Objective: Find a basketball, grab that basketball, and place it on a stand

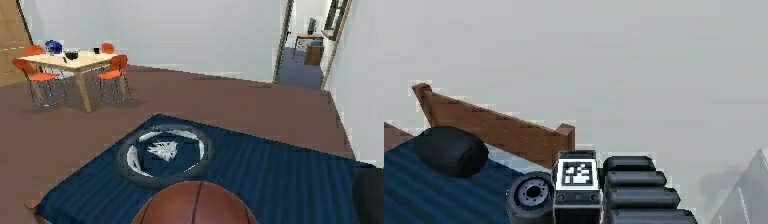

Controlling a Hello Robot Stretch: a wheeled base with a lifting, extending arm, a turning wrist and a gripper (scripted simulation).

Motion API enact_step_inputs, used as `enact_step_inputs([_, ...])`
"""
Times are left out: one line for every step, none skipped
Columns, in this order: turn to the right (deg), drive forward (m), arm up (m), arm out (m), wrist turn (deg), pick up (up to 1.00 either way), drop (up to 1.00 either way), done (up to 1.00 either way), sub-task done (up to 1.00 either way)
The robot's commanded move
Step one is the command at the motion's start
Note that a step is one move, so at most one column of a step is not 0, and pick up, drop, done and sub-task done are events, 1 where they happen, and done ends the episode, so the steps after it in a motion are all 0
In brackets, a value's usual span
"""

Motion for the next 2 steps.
enact_step_inputs([-45.0,0.00,0.00,0.00,0.0,0.00,0.00,0.00,0.00])
enact_step_inputs([-18.0,0.00,0.00,0.00,0.0,0.00,0.00,0.00,0.00])
